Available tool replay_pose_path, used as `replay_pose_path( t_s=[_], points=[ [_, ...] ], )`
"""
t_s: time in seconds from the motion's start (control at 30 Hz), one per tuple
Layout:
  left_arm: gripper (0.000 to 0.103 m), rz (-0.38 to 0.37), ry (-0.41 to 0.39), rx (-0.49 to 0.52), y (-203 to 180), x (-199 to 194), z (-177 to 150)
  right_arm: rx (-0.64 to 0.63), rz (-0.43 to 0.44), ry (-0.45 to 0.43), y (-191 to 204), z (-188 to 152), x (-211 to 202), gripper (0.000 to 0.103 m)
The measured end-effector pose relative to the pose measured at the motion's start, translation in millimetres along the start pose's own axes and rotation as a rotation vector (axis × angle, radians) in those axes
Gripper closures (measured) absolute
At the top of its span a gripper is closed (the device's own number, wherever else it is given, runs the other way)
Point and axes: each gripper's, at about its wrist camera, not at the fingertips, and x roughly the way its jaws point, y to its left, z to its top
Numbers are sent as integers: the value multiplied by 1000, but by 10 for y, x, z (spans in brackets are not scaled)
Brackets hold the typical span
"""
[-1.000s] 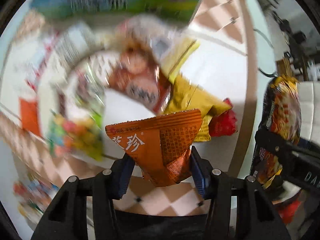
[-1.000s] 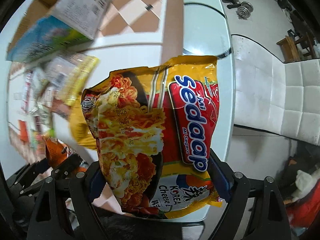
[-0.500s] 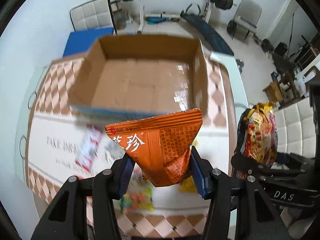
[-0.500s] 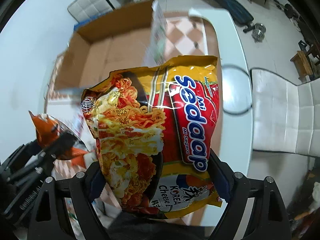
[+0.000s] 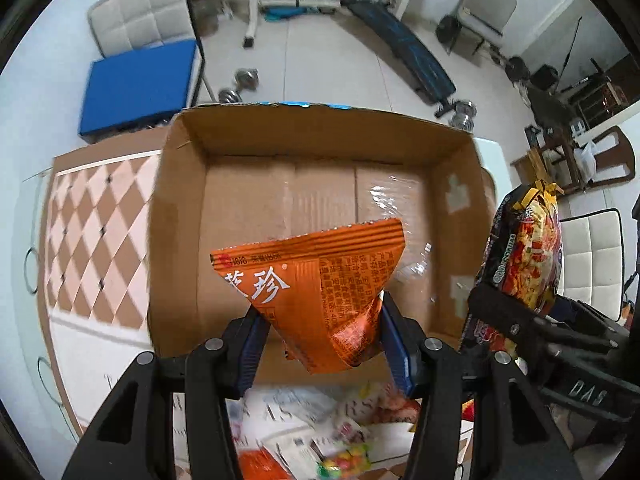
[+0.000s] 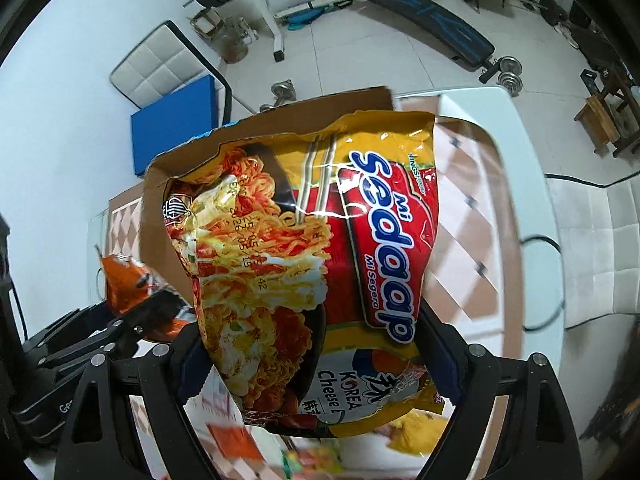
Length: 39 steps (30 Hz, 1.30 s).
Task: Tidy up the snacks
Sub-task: 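Carry both packs into the cardboard box and open both tools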
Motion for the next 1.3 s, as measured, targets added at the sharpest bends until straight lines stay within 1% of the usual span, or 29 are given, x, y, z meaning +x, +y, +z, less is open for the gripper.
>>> replay_pose_path(
  t_s=[0.17,0.27,0.37,0.47,0.57,0.63,0.7,0.77,0.8,0.83,0.9,0.97,1.0,1.03,1.1,1.2,1.3],
  points=[
    [53,-12,117,22,208,512,421,4,-58,54,-93,-29,233,13],
    [53,-39,185,31,308,783,552,-8,-88,90,-156,42,424,13],
    [53,-55,242,46,331,978,647,-18,-115,124,-220,42,540,13],
    [52,-48,274,85,323,1122,730,-17,-123,154,-257,30,621,13],
    [52,-30,291,111,292,1194,769,-24,-129,178,-238,113,749,12],
    [51,-25,286,117,276,1202,789,-33,-149,190,-192,129,800,12],
    [49,-33,283,92,271,1192,792,-29,-161,203,-160,114,819,12],
    [42,-23,283,80,285,1184,779,-19,-181,208,-140,123,839,10],
    [38,-5,272,84,292,1167,769,-19,-185,210,-116,130,838,10],
    [36,-4,259,84,303,1160,772,-21,-186,210,-64,147,849,9],
    [32,-15,255,75,342,1130,757,-30,-190,191,12,163,816,7],
    [27,-32,242,59,395,1093,767,-37,-199,184,80,176,760,2],
    [22,-32,233,55,413,1068,768,-38,-205,176,104,181,727,2],
    [19,-36,224,51,427,1028,759,-40,-209,168,127,184,689,2],
    [19,-59,205,44,457,946,740,-48,-223,159,179,161,620,2],
    [19,-68,154,40,479,766,677,-58,-223,151,258,69,497,2],
    [19,-43,86,30,477,568,577,-62,-226,137,251,-94,372,2]
  ],
)
